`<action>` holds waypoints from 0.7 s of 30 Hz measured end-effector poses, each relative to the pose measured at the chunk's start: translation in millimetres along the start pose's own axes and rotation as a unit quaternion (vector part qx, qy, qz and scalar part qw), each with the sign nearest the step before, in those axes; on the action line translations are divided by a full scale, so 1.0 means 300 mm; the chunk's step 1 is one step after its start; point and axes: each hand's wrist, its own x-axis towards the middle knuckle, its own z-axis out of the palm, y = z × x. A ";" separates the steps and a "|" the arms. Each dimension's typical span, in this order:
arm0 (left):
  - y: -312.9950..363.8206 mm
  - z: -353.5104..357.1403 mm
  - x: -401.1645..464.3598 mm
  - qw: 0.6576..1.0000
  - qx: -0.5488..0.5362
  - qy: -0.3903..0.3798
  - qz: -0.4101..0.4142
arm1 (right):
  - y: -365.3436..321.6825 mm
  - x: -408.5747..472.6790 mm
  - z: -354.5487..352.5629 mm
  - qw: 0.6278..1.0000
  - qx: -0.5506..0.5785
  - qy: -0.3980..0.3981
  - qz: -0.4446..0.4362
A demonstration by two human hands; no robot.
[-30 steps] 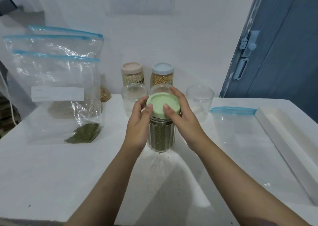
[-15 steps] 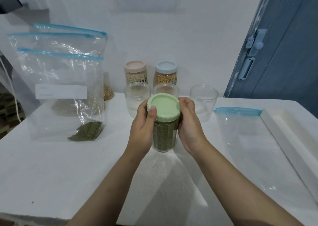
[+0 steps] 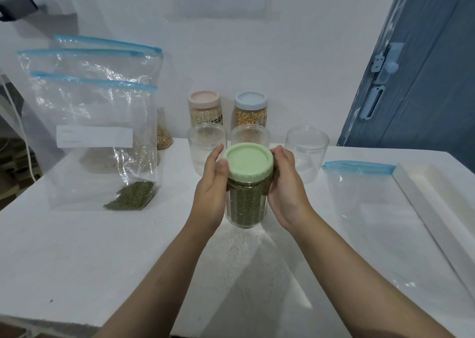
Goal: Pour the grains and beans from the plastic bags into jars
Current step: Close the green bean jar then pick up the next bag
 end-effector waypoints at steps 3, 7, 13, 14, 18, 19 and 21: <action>-0.008 -0.001 -0.001 1.000 0.006 -0.010 0.008 | -0.004 -0.003 0.005 1.000 -0.015 -0.014 0.007; -0.016 0.002 0.003 1.000 0.001 0.006 0.012 | -0.007 0.000 0.004 1.000 0.013 -0.006 0.010; -0.021 0.007 -0.003 1.000 0.006 -0.009 0.021 | 0.000 0.000 -0.005 1.000 0.015 -0.010 0.006; -0.028 0.006 -0.001 1.000 0.002 0.000 0.019 | 0.001 0.001 -0.005 1.000 0.011 -0.012 0.006; -0.037 -0.001 0.001 1.000 -0.002 0.006 0.015 | 0.003 0.003 -0.011 1.000 0.013 -0.010 0.001; -0.029 0.000 -0.003 1.000 0.002 -0.005 0.019 | 0.003 0.004 -0.011 1.000 0.008 -0.011 0.003; -0.017 0.003 -0.007 1.000 -0.004 -0.018 0.021 | 0.005 0.006 -0.011 1.000 -0.007 -0.016 0.003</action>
